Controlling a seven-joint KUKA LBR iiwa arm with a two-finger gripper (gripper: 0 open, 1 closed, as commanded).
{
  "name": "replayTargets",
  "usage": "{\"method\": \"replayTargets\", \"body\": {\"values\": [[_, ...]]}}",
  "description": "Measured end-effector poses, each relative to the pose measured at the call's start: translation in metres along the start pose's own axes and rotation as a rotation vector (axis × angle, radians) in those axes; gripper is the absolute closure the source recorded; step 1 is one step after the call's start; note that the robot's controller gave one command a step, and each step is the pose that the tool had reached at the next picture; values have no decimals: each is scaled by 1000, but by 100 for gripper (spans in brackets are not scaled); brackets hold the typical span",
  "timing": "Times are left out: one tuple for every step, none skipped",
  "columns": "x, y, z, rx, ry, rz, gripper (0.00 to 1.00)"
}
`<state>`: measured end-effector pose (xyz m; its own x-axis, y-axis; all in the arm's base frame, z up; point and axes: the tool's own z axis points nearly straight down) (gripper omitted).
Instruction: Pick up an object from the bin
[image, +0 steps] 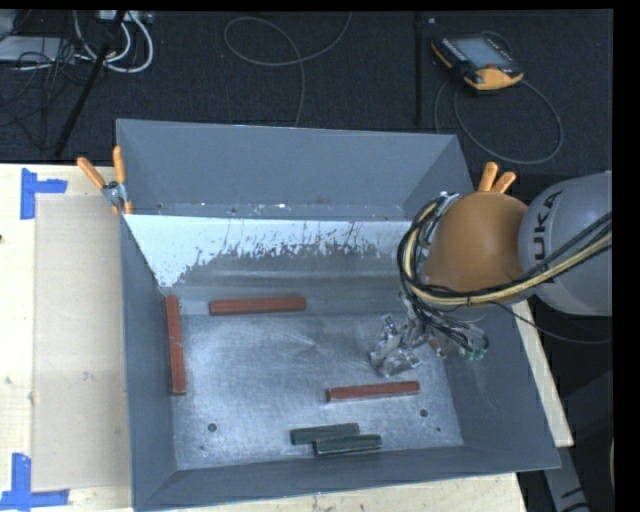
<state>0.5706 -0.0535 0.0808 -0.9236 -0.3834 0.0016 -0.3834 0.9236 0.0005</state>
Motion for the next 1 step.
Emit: {"method": "replayTargets", "body": {"values": [[0,1,0,-1,-1,1,0]]}}
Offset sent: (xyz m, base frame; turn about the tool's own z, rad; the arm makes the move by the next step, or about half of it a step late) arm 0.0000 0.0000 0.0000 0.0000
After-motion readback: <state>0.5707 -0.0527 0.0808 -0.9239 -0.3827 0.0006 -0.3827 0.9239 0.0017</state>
